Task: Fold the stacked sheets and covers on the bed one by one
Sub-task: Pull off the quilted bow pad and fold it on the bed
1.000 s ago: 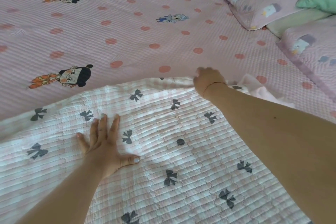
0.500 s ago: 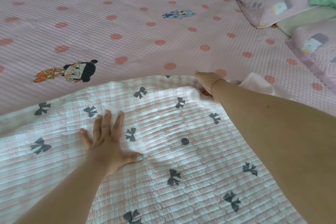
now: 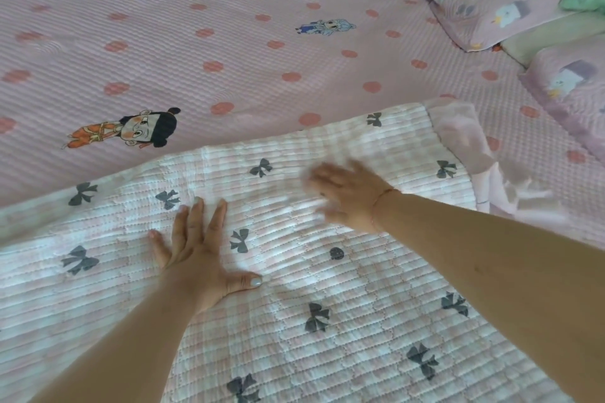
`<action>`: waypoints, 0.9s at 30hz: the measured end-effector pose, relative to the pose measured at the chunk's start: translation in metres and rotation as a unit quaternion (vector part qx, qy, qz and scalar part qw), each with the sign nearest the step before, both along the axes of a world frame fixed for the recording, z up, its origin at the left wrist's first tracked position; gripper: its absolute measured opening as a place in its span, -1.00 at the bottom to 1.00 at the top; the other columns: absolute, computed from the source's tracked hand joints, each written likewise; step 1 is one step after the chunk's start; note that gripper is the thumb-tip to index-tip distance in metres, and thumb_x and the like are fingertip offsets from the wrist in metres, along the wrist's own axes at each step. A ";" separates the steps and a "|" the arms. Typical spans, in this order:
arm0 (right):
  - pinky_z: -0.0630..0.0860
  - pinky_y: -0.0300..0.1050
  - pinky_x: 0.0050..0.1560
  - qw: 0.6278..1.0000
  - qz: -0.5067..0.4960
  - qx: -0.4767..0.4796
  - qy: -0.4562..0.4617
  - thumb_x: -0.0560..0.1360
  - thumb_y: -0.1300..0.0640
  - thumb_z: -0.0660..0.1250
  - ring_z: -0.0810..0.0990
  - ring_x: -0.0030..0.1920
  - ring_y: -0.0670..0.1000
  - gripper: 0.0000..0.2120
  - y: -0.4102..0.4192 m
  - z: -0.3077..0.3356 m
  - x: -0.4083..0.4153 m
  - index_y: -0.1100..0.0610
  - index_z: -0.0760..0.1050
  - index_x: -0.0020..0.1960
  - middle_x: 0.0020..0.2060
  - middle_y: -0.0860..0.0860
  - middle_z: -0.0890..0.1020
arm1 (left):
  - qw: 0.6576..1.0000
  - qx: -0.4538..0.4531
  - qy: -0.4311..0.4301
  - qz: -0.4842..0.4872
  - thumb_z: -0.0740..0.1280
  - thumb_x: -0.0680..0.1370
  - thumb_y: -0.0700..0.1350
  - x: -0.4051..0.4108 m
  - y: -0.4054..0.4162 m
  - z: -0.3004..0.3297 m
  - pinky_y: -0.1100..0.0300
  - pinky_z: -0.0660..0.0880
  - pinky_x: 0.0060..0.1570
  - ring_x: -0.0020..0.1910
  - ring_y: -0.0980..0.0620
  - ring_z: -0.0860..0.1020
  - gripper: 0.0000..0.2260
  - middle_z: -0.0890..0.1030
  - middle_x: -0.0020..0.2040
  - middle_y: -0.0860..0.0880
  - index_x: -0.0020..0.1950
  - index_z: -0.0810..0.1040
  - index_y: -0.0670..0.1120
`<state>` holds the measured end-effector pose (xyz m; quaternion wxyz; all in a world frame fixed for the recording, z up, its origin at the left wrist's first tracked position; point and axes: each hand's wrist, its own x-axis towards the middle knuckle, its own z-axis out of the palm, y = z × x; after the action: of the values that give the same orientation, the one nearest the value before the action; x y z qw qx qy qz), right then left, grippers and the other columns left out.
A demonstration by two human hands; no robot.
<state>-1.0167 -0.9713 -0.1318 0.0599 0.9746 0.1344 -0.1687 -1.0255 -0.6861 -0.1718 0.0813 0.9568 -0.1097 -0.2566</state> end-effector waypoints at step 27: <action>-0.25 0.13 0.50 0.948 -0.280 0.131 0.081 0.58 -0.25 -0.24 -0.28 0.52 -0.01 -0.35 0.172 -0.035 0.004 0.04 -0.31 0.54 0.53 -0.05 -0.26 | 0.995 0.080 -0.052 -0.007 -0.26 0.57 0.32 -0.032 0.134 -0.004 -0.08 -0.36 0.48 0.47 0.02 -0.47 -0.42 -0.51 0.47 0.05 0.47 -0.48 0.18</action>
<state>-1.0130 -0.7991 -0.1671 -0.1288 0.9553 -0.1187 -0.2383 -1.0578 -0.5520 -0.1754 -0.0035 0.9716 -0.0994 -0.2148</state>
